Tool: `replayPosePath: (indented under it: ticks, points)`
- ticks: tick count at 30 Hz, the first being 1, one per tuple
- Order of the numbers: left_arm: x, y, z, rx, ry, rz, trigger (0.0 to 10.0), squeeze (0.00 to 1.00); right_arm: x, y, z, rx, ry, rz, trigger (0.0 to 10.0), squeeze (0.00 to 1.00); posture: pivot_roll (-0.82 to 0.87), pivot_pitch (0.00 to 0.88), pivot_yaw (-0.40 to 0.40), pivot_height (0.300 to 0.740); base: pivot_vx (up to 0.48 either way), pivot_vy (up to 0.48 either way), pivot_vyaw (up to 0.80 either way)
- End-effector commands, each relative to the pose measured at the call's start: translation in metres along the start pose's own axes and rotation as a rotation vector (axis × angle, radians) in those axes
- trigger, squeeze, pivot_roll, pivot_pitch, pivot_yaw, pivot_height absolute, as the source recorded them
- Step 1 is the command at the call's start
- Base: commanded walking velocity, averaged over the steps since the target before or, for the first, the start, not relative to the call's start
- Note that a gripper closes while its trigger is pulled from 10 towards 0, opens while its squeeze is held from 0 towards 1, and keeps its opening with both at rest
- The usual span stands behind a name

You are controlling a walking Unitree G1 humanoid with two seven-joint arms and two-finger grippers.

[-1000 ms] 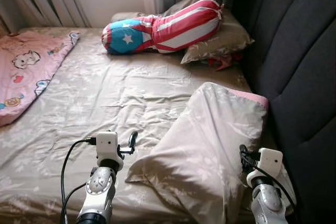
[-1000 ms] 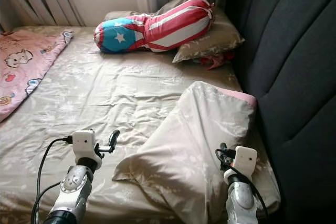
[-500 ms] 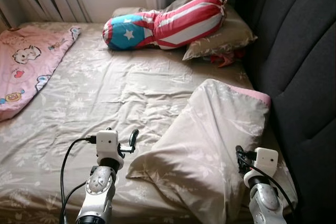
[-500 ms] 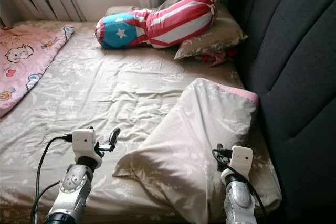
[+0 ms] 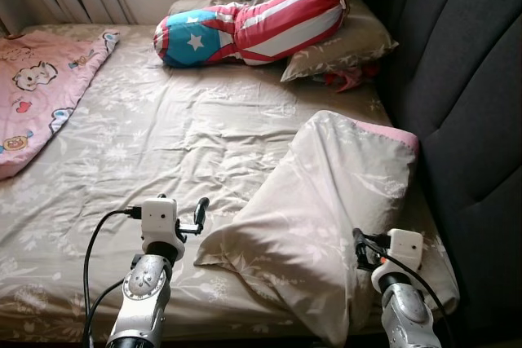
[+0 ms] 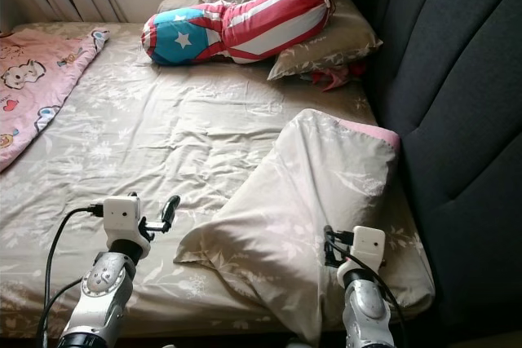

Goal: Clean up the room

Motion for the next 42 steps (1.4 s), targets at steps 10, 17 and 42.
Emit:
replayPosePath:
  ticks: [10,17,42]
  points:
    - [-0.011,0.003,-0.001,0.015,-0.054,0.004,10.0,0.00,0.005,0.001,0.001,-0.001,-0.001,-0.028,10.0,0.00,-0.12,0.195,0.004,0.661,0.000,0.000,0.00]
    - [-0.015,0.009,-0.002,0.010,-0.081,0.001,10.0,0.00,0.005,-0.003,0.001,0.019,-0.001,-0.015,10.0,0.00,-0.11,0.219,0.009,0.661,0.000,0.000,0.00]
    - [-0.028,0.031,-0.029,0.031,-0.203,0.113,10.0,0.00,-0.001,0.006,0.021,0.151,-0.070,0.165,10.0,0.00,0.00,0.333,0.069,0.661,0.000,0.000,0.00]
Point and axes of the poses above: a point about 5 cm out from each wrist's last joint towards the gripper, its own z axis pointing out of the wrist towards the gripper, its own y axis along the axis of the wrist's last joint, x = y × z, the point moved 5 cm from there along z, pointing out of the wrist towards the gripper, and after that the axes turned 9 degrees about -z, right-handed, at the moved point
